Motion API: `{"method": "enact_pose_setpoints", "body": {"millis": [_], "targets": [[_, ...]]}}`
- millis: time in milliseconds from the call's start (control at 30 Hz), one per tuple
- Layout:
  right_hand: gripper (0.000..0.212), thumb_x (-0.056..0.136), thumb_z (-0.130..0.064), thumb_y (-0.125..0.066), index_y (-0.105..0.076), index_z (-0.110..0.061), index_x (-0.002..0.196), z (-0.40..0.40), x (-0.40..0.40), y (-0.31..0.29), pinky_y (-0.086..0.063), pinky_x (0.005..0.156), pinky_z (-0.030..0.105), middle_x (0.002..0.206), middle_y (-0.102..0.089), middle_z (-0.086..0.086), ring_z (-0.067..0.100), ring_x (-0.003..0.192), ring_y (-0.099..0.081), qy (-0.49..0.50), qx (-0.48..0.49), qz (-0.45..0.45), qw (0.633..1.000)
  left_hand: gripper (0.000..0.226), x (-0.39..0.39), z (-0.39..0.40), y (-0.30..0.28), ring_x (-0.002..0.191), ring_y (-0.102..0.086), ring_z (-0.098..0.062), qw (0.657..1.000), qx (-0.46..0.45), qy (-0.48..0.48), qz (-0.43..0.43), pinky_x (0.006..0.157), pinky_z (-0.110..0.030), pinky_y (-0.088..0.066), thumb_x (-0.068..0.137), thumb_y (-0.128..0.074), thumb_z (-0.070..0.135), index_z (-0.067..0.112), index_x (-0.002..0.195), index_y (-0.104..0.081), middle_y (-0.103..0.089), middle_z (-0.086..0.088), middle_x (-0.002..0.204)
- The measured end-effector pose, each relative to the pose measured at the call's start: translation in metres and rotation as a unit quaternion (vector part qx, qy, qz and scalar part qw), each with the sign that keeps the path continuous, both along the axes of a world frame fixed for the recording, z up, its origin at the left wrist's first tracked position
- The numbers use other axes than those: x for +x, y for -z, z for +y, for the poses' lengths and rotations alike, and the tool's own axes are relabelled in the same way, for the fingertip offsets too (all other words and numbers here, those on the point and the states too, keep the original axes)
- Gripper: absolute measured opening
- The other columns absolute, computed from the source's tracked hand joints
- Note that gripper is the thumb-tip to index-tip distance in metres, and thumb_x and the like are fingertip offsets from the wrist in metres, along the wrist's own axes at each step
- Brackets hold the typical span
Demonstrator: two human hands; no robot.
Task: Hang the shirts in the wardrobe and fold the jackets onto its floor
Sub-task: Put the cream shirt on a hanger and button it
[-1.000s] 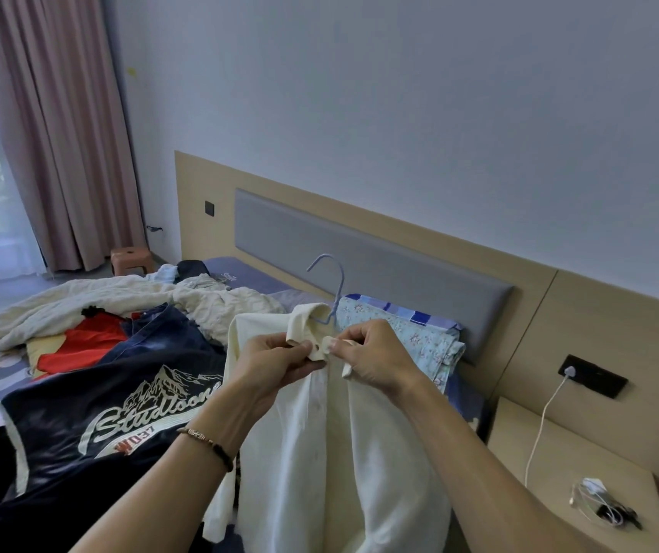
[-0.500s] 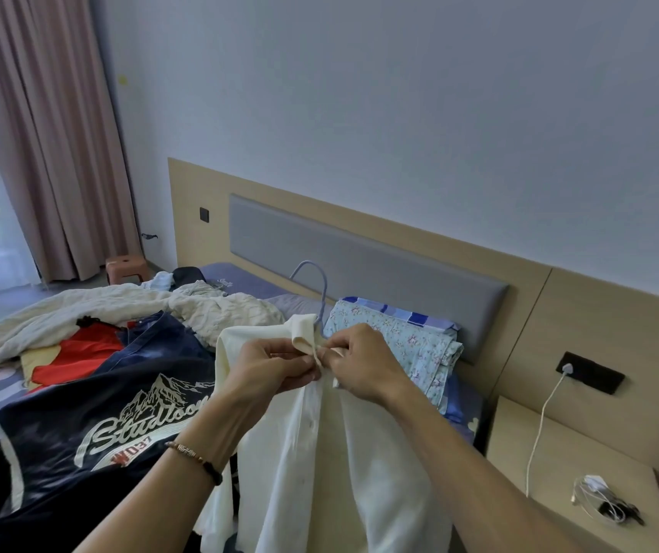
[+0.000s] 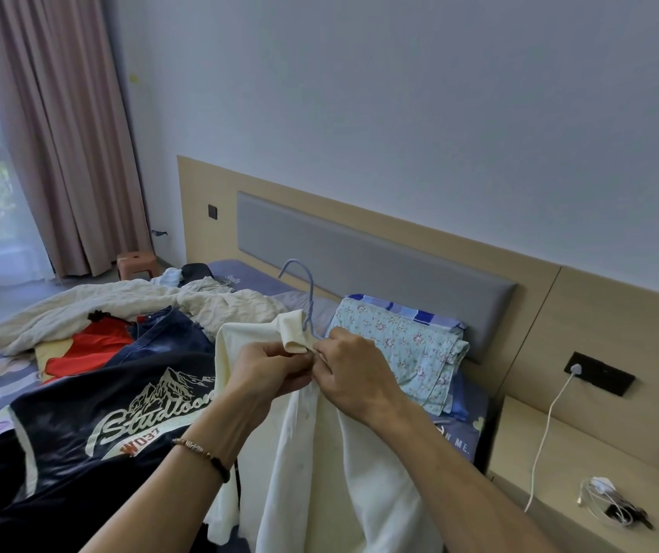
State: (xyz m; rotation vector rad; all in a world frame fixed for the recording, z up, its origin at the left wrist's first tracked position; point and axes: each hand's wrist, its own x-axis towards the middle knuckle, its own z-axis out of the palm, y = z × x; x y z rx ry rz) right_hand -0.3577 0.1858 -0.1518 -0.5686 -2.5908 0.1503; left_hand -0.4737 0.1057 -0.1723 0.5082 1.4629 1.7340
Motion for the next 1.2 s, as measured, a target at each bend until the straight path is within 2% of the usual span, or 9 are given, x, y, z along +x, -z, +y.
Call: {"method": "enact_pose_setpoints", "body": {"millis": [133, 367, 567, 633, 700, 767, 933, 1000, 1200], "targets": [[0.028, 0.094, -0.027, -0.055, -0.059, -0.013, 0.071, 0.003, 0.003, 0.0, -0.044, 0.063, 0.031, 0.074, -0.058, 0.0, 0.017, 0.069, -0.053, 0.022, -0.11, 0.044, 0.993, 0.007, 0.011, -0.004, 0.0, 0.068, -0.07, -0.018, 1.0, 0.023, 0.019, -0.01, 0.068, -0.024, -0.06, 0.088, -0.065, -0.005, -0.007, 0.082, -0.068, -0.071, -0.015, 0.075], [0.026, 0.081, -0.02, -0.074, -0.069, -0.017, 0.056, 0.019, 0.034, -0.008, -0.041, 0.055, 0.024, 0.051, -0.058, -0.008, 0.003, 0.05, -0.048, -0.004, -0.417, 0.124, 0.9, 0.01, 0.045, -0.01, 0.002, 0.066, -0.067, -0.014, 0.971, 0.018, 0.003, 0.237, 0.058, -0.023, -0.055, 0.088, -0.071, 0.005, -0.003, 0.088, -0.067, -0.069, -0.006, 0.07], [0.061, 0.101, -0.045, -0.045, -0.069, -0.013, 0.055, 0.04, 0.077, -0.009, -0.044, 0.066, 0.027, 0.049, -0.056, -0.006, 0.004, 0.05, -0.051, -0.036, -0.331, 0.053, 0.941, 0.015, 0.056, -0.025, 0.008, 0.076, -0.068, -0.013, 0.904, -0.12, -0.119, 0.392, 0.075, -0.035, -0.057, 0.084, -0.066, 0.004, 0.017, 0.082, -0.072, -0.072, 0.002, 0.078], [0.058, 0.101, -0.038, -0.048, -0.063, -0.016, 0.049, 0.04, 0.093, -0.012, -0.044, 0.067, 0.023, 0.041, -0.051, -0.009, 0.004, 0.046, -0.05, -0.078, -0.266, 0.01, 0.961, 0.028, 0.064, -0.029, 0.002, 0.108, -0.059, -0.018, 0.854, -0.147, -0.177, 0.466, 0.096, -0.038, -0.048, 0.084, -0.067, 0.012, 0.023, 0.11, -0.066, -0.064, 0.004, 0.109], [0.054, 0.099, -0.032, -0.053, -0.061, -0.017, 0.048, 0.038, 0.111, -0.015, -0.042, 0.062, 0.018, 0.039, -0.049, -0.011, 0.007, 0.047, -0.05, -0.116, -0.233, -0.006, 0.965, 0.054, 0.075, -0.027, -0.01, 0.133, -0.038, -0.022, 0.806, -0.19, -0.065, 0.556, 0.114, -0.046, -0.028, 0.086, -0.069, 0.028, 0.029, 0.137, -0.049, -0.047, 0.001, 0.137], [0.051, 0.097, -0.028, -0.057, -0.062, -0.01, 0.05, 0.037, 0.129, -0.02, -0.04, 0.057, 0.018, 0.04, -0.048, -0.009, 0.009, 0.046, -0.048, -0.146, -0.24, 0.013, 0.96, 0.038, 0.09, -0.022, -0.026, 0.12, -0.049, -0.017, 0.77, -0.217, 0.05, 0.598, 0.11, -0.045, -0.032, 0.091, -0.067, 0.036, 0.028, 0.125, -0.054, -0.055, 0.005, 0.126], [0.022, 0.094, -0.033, -0.061, -0.07, -0.014, 0.099, 0.07, 0.18, -0.039, -0.042, 0.08, 0.023, 0.1, -0.069, 0.001, 0.001, 0.091, -0.059, -0.098, -0.301, 0.099, 0.943, 0.012, 0.131, -0.017, -0.047, 0.078, -0.054, -0.005, 0.829, -0.114, 0.041, 0.546, 0.071, -0.025, -0.037, 0.096, -0.06, 0.027, 0.025, 0.086, -0.064, -0.059, 0.009, 0.081], [0.05, 0.095, -0.057, -0.045, -0.056, -0.02, 0.128, 0.085, 0.194, -0.039, -0.042, 0.1, 0.04, 0.13, -0.06, 0.006, 0.023, 0.12, -0.055, -0.006, -0.294, 0.042, 0.955, 0.012, 0.145, -0.017, -0.054, 0.077, -0.054, -0.002, 0.832, -0.092, 0.019, 0.547, 0.069, -0.02, -0.037, 0.097, -0.059, 0.027, 0.025, 0.088, -0.066, -0.06, 0.01, 0.082], [0.053, 0.09, -0.047, -0.032, -0.071, -0.013, 0.1, 0.101, 0.199, -0.07, -0.043, 0.095, 0.041, 0.114, -0.068, 0.014, 0.033, 0.109, -0.057, 0.003, -0.246, 0.102, 0.964, 0.021, 0.154, -0.026, -0.079, 0.082, -0.061, -0.015, 0.891, -0.102, -0.016, 0.443, 0.074, -0.032, -0.046, 0.098, -0.057, 0.033, 0.019, 0.093, -0.073, -0.067, -0.002, 0.088]]}}
